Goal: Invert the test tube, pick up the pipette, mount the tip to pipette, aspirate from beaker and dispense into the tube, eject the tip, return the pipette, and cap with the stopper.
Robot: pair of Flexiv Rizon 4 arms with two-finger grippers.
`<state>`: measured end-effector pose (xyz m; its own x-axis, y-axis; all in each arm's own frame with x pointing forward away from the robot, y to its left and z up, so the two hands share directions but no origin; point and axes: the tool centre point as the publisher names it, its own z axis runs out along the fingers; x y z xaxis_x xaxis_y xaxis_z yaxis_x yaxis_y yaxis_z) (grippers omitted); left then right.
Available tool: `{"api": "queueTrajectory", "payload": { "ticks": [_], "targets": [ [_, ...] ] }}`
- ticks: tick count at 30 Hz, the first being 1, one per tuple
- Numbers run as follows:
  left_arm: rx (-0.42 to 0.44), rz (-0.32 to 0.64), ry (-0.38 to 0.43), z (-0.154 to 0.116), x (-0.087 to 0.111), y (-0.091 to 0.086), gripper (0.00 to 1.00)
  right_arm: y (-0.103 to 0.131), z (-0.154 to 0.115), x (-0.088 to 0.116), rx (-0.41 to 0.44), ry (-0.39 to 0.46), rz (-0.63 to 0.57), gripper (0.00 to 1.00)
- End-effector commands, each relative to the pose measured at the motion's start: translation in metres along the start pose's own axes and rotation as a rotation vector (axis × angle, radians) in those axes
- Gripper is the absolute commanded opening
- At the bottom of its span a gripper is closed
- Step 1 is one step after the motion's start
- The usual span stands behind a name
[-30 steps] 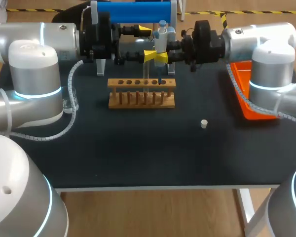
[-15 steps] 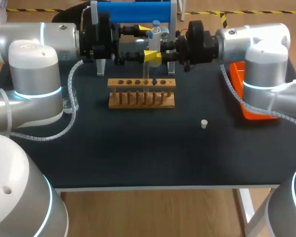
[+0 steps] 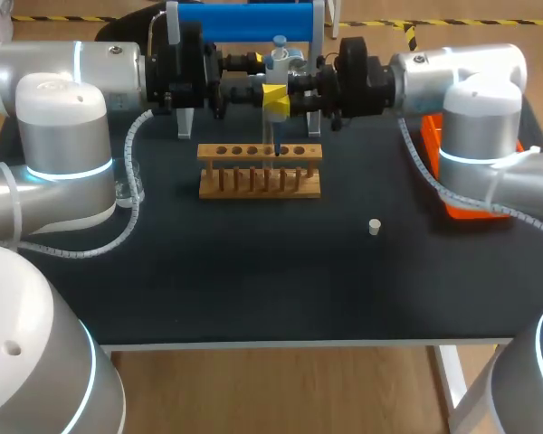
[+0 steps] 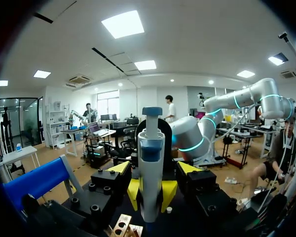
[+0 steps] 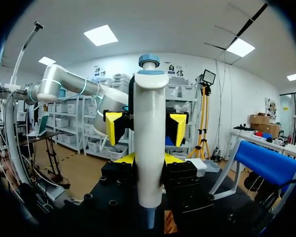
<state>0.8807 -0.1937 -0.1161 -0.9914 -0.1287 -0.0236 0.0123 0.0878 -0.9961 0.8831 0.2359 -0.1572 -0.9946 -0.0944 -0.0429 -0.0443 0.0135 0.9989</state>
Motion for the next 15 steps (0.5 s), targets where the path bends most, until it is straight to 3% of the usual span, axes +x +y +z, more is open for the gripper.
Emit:
{"api": "queueTrajectory", "payload": {
  "ticks": [1, 3, 8, 9, 12, 15],
  "targets": [
    [-0.003, -0.001, 0.001, 0.0004, -0.0005, -0.0008, 0.50, 0.0000, 0.0018, 0.0002, -0.002, -0.003, 0.000, 0.00],
    [-0.003, -0.001, 0.001, 0.0004, -0.0005, -0.0008, 0.40, 0.0001, 0.0021, 0.0000, -0.001, -0.002, 0.000, 0.00],
    [-0.003, -0.001, 0.001, 0.0004, -0.0005, -0.0008, 0.26, 0.0006, 0.0029, 0.0000, 0.000, 0.004, -0.002, 0.00],
    [-0.003, -0.001, 0.001, 0.0004, -0.0005, -0.0008, 0.16, 0.0009, 0.0032, 0.0001, 0.001, 0.005, -0.002, 0.00],
    [-0.003, -0.001, 0.001, 0.0004, -0.0005, -0.0008, 0.00, 0.0013, 0.0035, 0.0001, 0.002, 0.007, -0.003, 0.00],
    [-0.003, -0.001, 0.001, 0.0004, -0.0005, -0.0008, 0.00, 0.0021, 0.0039, -0.0002, 0.003, 0.009, -0.005, 0.00]
  ]
}}
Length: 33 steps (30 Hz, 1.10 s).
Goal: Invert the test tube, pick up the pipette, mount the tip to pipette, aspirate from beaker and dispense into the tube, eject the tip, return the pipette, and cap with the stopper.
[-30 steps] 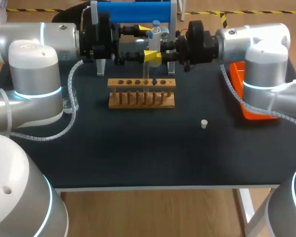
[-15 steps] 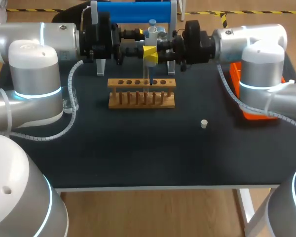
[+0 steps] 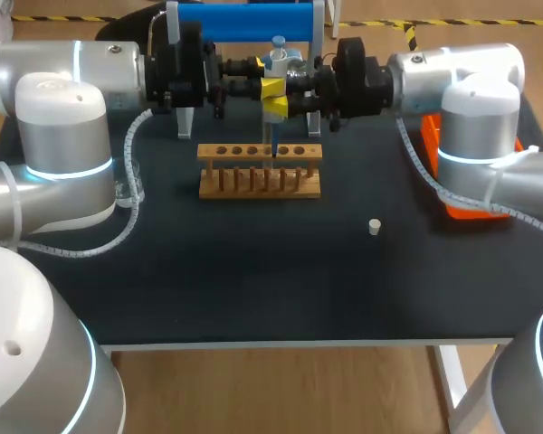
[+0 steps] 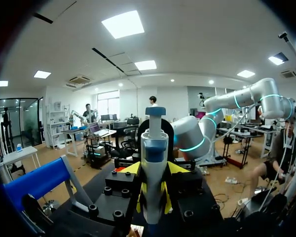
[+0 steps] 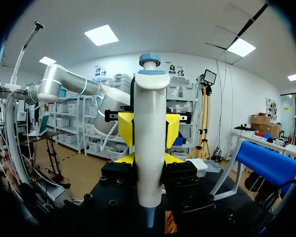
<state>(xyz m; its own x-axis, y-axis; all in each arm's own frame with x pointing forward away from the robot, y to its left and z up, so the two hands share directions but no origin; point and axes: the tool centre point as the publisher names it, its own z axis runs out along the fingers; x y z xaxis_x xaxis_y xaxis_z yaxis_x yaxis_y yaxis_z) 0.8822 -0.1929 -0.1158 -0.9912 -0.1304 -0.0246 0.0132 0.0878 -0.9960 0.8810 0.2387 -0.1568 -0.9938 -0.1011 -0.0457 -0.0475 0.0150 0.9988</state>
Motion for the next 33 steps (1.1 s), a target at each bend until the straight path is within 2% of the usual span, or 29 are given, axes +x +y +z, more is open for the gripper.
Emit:
{"api": "queueTrajectory", "payload": {
  "ticks": [1, 5, 6, 7, 8, 9, 16, 23, 28, 33],
  "targets": [
    [-0.003, -0.002, 0.003, 0.001, 0.001, -0.001, 0.00, 0.002, 0.001, -0.002, 0.001, 0.002, -0.003, 0.00],
    [-0.003, -0.002, 0.003, 0.001, 0.001, -0.001, 0.00, 0.002, 0.001, -0.002, 0.011, 0.013, -0.006, 0.00],
    [-0.003, -0.002, 0.003, 0.001, 0.001, -0.001, 0.00, 0.003, 0.001, -0.002, 0.010, 0.015, -0.005, 0.14],
    [-0.003, -0.002, 0.003, 0.001, 0.001, -0.001, 0.00, 0.003, 0.002, -0.002, 0.010, 0.016, -0.004, 0.45],
    [-0.003, -0.002, 0.003, 0.001, 0.001, -0.001, 0.00, 0.003, 0.002, -0.002, 0.010, 0.017, -0.003, 0.82],
    [-0.003, -0.002, 0.003, 0.001, 0.001, -0.001, 0.00, 0.004, 0.002, -0.002, 0.010, 0.019, -0.003, 1.00],
    [-0.003, -0.002, 0.003, 0.001, 0.001, -0.001, 0.00, 0.005, -0.013, 0.000, 0.012, 0.017, 0.005, 1.00],
    [-0.003, -0.002, 0.003, 0.001, 0.001, -0.001, 0.00, 0.006, -0.060, -0.003, 0.030, -0.014, 0.016, 1.00],
    [-0.003, -0.002, 0.003, 0.001, 0.001, -0.001, 0.00, 0.002, -0.092, -0.021, 0.100, -0.089, 0.012, 1.00],
    [-0.003, -0.002, 0.003, 0.001, 0.001, -0.001, 0.00, -0.002, -0.099, -0.050, 0.225, -0.201, 0.059, 1.00]
  ]
}}
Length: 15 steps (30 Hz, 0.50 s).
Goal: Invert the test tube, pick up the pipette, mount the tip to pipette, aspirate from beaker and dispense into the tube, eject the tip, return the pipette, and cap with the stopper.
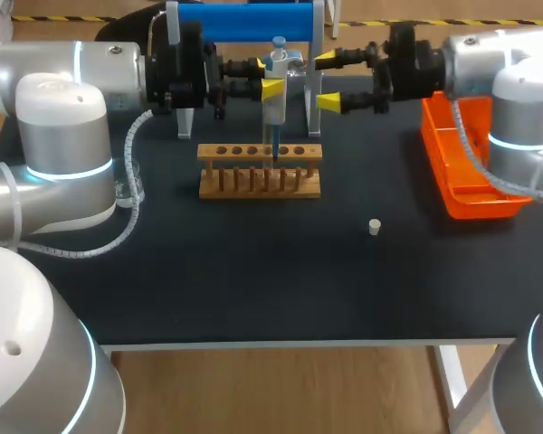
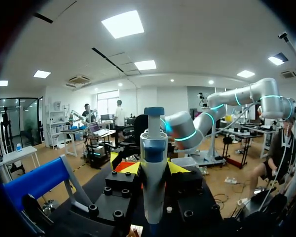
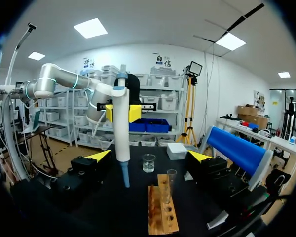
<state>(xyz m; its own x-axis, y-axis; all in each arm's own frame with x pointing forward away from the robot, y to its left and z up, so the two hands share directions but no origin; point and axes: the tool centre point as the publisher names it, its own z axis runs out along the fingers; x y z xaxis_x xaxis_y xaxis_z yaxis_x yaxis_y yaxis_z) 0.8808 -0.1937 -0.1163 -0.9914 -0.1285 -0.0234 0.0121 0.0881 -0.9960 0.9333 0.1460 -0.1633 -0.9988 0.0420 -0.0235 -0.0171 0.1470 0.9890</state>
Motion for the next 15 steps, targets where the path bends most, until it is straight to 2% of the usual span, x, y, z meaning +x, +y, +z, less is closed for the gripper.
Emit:
{"api": "queueTrajectory", "payload": {
  "ticks": [1, 3, 8, 15],
  "targets": [
    [-0.003, -0.001, 0.001, 0.000, 0.000, -0.001, 0.00, 0.008, -0.001, -0.015, 0.119, -0.092, 0.021, 1.00],
    [-0.003, -0.001, 0.001, 0.000, 0.000, -0.001, 0.00, 0.008, 0.002, -0.028, 0.143, -0.135, 0.041, 1.00],
    [-0.003, -0.001, 0.001, 0.000, 0.000, -0.001, 0.00, 0.013, 0.011, -0.044, 0.208, -0.232, 0.047, 1.00],
    [-0.003, -0.001, 0.001, 0.000, 0.000, -0.001, 0.00, 0.019, 0.026, -0.072, 0.207, -0.289, 0.046, 1.00]
  ]
}}
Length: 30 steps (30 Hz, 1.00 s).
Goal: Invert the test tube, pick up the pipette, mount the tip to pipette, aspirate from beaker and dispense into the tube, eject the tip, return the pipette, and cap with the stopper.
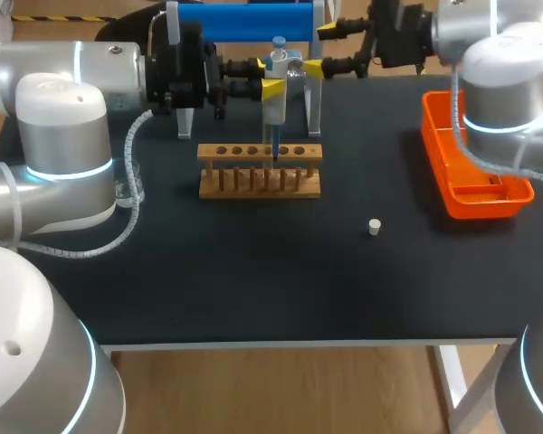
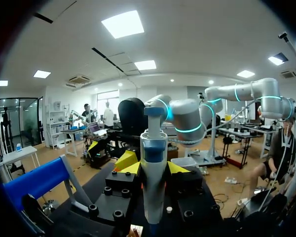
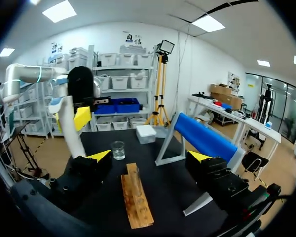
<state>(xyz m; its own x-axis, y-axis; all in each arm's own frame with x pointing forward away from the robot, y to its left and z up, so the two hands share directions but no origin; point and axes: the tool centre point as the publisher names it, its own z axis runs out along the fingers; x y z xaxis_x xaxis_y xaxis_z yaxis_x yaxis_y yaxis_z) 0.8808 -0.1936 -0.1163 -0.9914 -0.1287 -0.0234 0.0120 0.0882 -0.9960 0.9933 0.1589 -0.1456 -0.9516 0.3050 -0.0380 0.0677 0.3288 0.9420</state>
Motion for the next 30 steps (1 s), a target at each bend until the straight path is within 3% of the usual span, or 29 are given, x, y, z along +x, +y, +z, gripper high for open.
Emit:
{"api": "queueTrajectory", "payload": {
  "ticks": [1, 16, 30],
  "targets": [
    [-0.003, -0.001, 0.001, 0.001, 0.000, -0.001, 0.00, 0.004, 0.018, -0.013, 0.003, -0.032, -0.001, 1.00],
    [-0.003, -0.001, 0.001, 0.001, 0.000, -0.001, 0.00, -0.006, 0.039, -0.056, 0.018, -0.097, -0.017, 1.00],
    [-0.003, -0.001, 0.001, 0.001, 0.000, -0.001, 0.00, -0.019, 0.061, -0.071, 0.025, -0.108, -0.011, 1.00]
  ]
}}
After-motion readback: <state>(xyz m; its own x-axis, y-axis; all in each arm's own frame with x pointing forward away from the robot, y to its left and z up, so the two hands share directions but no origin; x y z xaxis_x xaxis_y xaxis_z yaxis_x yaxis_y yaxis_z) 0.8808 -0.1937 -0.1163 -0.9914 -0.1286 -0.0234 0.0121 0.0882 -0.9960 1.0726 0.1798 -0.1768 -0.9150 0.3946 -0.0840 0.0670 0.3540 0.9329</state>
